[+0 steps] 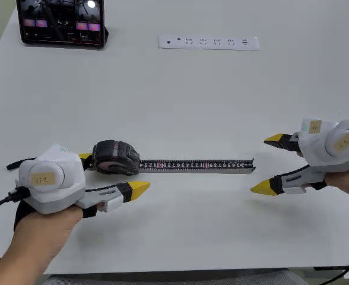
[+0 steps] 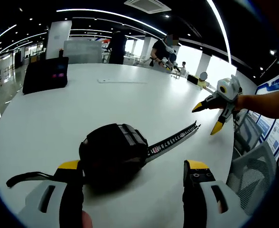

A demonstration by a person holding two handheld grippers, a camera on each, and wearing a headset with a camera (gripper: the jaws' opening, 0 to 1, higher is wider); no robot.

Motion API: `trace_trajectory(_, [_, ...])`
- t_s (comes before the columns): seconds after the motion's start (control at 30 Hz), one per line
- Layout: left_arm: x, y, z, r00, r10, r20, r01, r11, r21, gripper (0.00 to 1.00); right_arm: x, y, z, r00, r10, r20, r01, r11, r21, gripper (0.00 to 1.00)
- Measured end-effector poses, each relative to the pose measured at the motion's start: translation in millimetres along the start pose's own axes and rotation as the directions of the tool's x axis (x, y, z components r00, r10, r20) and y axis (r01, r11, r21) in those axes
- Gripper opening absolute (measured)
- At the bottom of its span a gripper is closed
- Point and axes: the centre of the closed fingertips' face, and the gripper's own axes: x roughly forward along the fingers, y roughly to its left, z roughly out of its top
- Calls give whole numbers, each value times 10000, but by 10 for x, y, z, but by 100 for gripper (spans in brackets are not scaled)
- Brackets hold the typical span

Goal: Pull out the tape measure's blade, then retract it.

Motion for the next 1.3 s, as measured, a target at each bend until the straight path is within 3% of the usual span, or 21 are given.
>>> trace_trajectory(0.53, [89,75,55,9953,926,291,-893,9911,-983,83,101,-44,4,9959,611,-662,-664,9944,-819,61])
trace_trajectory(0.67, [110,86,66,9924,1194,289,-1153,9865,-1165,83,110,-38,15,9944,759,-741,-829,9918,-975,55])
trace_trajectory(1.03, [151,121,71,9792,2009,272,-1956,9715,-1339,83,158,-24,-15,9889,1038,-1063,-1173,9845,-1301,44])
trace_trajectory(1.3, [175,205,73,9603,2785,151,-2730,9495,-1547,80,187,-20,-1,9876,1134,-1088,-1284,9815,-1423,39])
